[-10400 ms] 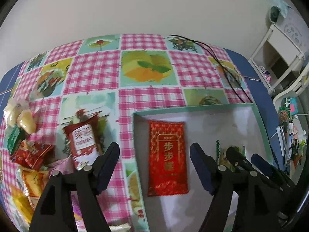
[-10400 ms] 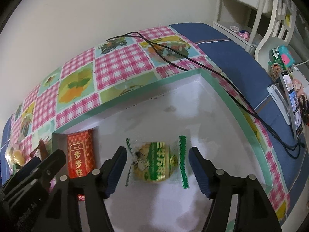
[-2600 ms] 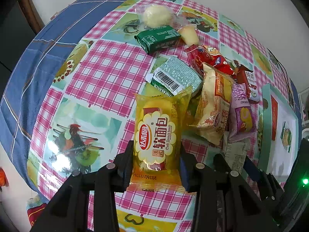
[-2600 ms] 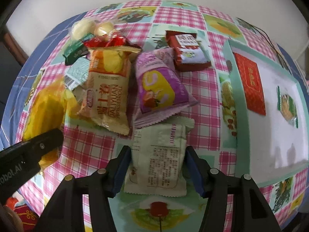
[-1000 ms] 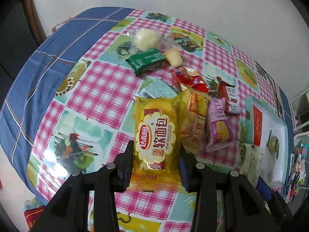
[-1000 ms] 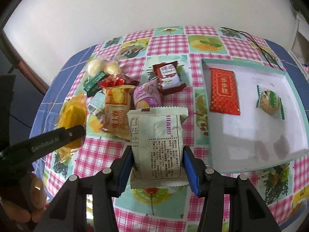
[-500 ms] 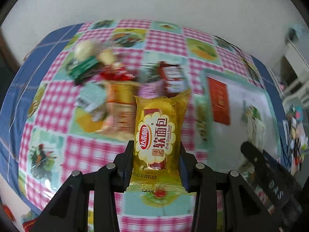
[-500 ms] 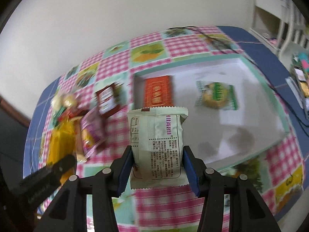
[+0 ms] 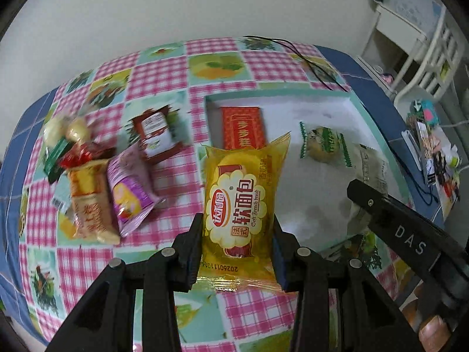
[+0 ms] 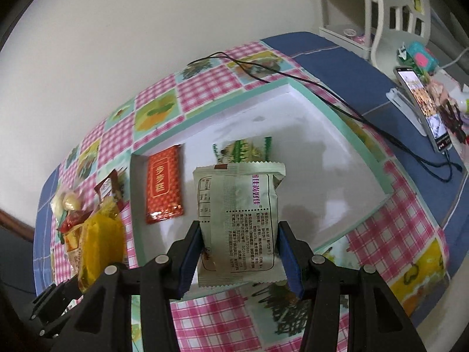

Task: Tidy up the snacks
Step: 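Carry both snacks into the tray and open both tools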

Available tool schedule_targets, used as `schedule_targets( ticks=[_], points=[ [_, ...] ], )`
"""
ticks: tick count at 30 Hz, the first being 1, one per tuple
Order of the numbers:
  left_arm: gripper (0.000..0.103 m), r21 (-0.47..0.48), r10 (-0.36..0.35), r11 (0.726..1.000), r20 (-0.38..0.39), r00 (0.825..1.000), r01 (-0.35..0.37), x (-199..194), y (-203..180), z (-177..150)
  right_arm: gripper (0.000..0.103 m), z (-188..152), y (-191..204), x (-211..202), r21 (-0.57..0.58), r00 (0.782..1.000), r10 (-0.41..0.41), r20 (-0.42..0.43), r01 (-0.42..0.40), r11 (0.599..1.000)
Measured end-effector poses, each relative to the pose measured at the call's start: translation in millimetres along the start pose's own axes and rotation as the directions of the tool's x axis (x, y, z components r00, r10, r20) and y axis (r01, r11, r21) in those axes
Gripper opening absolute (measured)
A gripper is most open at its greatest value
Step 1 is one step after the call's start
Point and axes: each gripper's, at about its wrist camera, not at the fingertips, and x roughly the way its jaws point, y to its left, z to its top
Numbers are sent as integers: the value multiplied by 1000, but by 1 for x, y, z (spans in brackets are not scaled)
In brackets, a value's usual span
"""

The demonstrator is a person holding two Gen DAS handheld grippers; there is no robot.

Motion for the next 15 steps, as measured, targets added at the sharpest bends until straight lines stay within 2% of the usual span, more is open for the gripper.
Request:
schedule_targets(
  ticks=[15],
  points=[
    [42, 74, -2, 997, -38, 999, 5, 33, -30, 14, 54, 13, -19, 21, 61, 999, -19, -31, 21, 998]
  ],
)
